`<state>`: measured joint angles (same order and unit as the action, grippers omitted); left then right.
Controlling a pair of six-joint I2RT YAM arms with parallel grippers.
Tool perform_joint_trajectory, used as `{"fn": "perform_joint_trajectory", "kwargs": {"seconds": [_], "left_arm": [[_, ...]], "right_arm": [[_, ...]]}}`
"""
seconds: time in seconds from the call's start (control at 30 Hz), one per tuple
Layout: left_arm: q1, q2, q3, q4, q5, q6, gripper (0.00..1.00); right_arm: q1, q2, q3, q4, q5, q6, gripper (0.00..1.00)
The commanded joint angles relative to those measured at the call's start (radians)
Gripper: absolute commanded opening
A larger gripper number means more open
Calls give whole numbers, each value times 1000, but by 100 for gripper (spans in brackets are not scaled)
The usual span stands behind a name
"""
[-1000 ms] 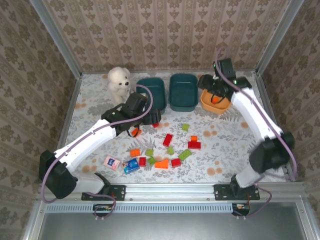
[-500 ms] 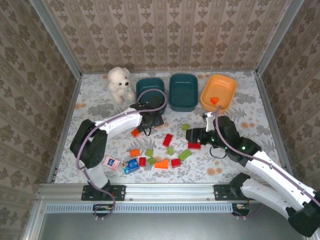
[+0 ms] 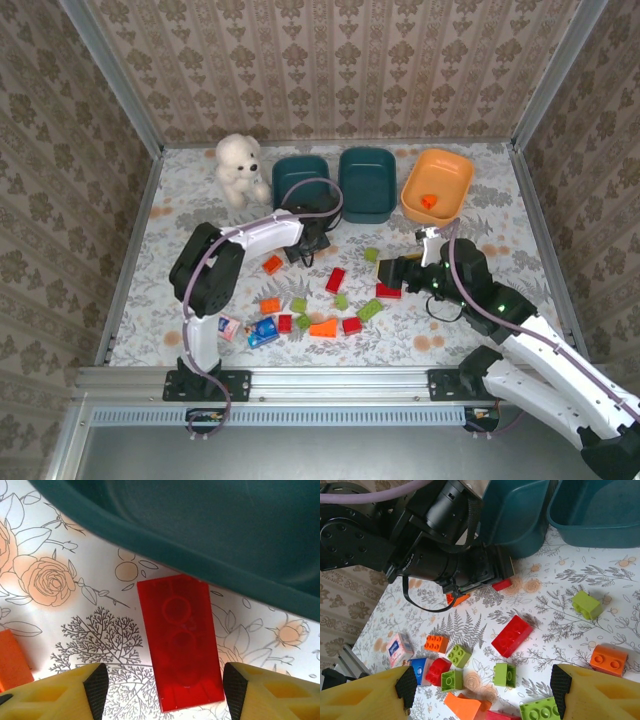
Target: Sort the legos into containers by color
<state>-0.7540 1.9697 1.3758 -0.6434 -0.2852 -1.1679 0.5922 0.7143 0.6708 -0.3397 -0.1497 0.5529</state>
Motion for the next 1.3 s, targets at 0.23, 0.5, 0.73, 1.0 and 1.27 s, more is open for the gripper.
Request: {"fn": "perform_joint_trajectory", "kwargs": {"seconds": [0.23,0.5,0.73,1.0,1.27], "left_arm": [[-9,60,32,-8,-33,-20,60],[-10,51,9,-6,-46,1,27],[-52,-111,-48,-95,-9,27,18],[-92,-314,-35,-241,8,162,15],[80,-86,320,-258,74,417,15]], "right_arm": [[4,45,13,2,-2,13,75],[4,79,24,12,1,24,75],[4,82,62,-30,11,8,75],[4,79,88,-41,10,-4,74],[3,126,100,-1,-6,-8,74]]}}
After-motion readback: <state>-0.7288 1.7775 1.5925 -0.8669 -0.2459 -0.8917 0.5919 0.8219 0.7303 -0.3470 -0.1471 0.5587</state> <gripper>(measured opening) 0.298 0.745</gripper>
